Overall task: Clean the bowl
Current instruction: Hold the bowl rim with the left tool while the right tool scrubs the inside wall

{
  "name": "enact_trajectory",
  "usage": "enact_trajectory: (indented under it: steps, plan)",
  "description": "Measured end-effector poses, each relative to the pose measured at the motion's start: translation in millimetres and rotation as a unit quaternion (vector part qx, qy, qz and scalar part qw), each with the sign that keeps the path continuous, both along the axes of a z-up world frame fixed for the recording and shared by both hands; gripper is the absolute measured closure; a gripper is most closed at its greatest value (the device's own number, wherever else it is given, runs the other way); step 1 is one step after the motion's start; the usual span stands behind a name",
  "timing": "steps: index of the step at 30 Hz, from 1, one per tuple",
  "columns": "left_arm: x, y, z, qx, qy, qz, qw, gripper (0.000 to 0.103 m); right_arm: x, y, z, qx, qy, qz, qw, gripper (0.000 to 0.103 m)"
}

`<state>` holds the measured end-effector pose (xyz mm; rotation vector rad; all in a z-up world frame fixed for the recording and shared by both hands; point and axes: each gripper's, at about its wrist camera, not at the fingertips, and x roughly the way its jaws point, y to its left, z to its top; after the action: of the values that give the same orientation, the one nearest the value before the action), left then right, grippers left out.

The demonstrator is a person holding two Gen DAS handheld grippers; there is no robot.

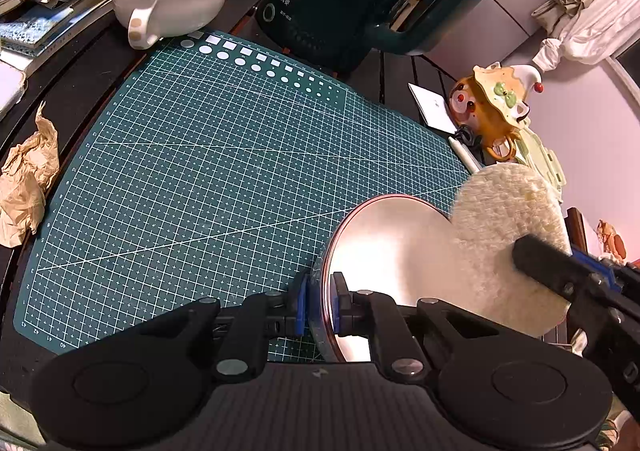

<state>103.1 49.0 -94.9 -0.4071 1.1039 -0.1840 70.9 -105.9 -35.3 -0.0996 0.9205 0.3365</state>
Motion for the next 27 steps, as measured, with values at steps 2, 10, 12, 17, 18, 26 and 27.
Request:
enact_trajectory:
  steps: [2,10,12,17,18,26,27]
  plan:
    - [0,0,0,0.001,0.0,0.0,1.0,0.092,1,0,-2,-0.001,0.002,0.0,1.0,0.092]
    - [1,-1,-1,0.0,0.003,-0.002,1.0,0.091,6,7,-20,-0.054,0.009,-0.006,0.998,0.092]
    - [1,-1,-1,-0.001,0.003,-0.002,1.0,0.092,4,4,-16,-0.066,-0.001,-0.009,0.998,0.092]
    - [2,-1,-1,-0.001,0.003,-0.002,1.0,0.091,1,2,-10,-0.059,-0.008,-0.009,0.998,0.092]
    - [2,-1,-1,-0.001,0.003,-0.002,1.0,0.091,0,2,-9,-0.057,-0.009,-0.009,0.998,0.092]
    - [2,-1,-1,0.001,0.002,-0.002,1.0,0.091,-5,1,-1,-0.038,-0.015,-0.009,0.999,0.092]
    - [2,-2,-1,0.002,0.002,-0.002,1.0,0.091,-6,0,0,-0.035,-0.015,-0.009,0.999,0.092]
